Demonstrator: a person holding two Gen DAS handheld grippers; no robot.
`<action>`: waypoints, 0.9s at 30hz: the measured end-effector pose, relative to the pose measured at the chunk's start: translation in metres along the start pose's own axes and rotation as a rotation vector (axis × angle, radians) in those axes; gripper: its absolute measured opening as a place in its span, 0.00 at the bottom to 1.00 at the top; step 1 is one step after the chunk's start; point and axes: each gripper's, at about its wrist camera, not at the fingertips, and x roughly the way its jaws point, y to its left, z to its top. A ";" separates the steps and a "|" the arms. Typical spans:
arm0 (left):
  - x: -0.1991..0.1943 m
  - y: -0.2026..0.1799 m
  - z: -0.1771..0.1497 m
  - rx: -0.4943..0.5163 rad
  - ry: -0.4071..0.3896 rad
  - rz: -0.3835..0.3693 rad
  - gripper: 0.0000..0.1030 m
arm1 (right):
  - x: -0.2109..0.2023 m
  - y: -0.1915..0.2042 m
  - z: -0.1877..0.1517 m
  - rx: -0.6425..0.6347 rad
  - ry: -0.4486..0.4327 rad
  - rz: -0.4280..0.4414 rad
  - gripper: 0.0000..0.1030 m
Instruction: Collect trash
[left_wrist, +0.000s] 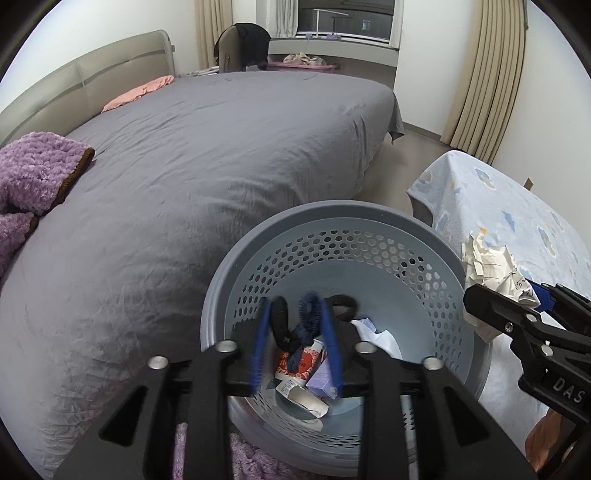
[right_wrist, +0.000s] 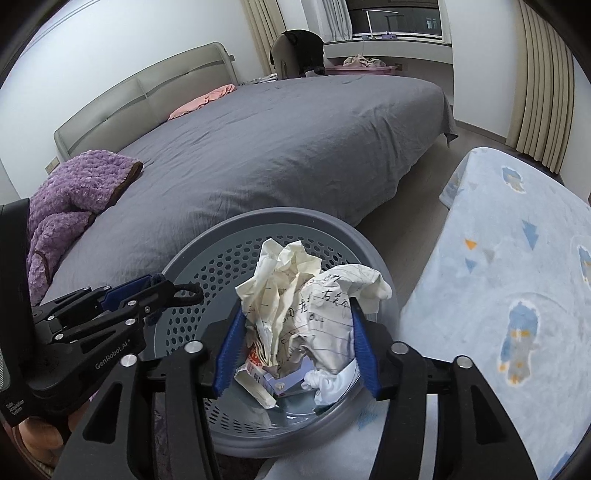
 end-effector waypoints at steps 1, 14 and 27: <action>0.000 0.000 0.000 -0.003 -0.003 0.001 0.43 | -0.001 0.000 0.000 -0.001 -0.001 -0.001 0.59; -0.009 -0.001 -0.001 -0.007 -0.019 0.035 0.68 | -0.007 -0.003 -0.002 0.005 -0.017 -0.019 0.61; -0.018 -0.004 -0.001 -0.002 -0.027 0.056 0.85 | -0.015 -0.011 -0.005 0.032 -0.025 -0.030 0.61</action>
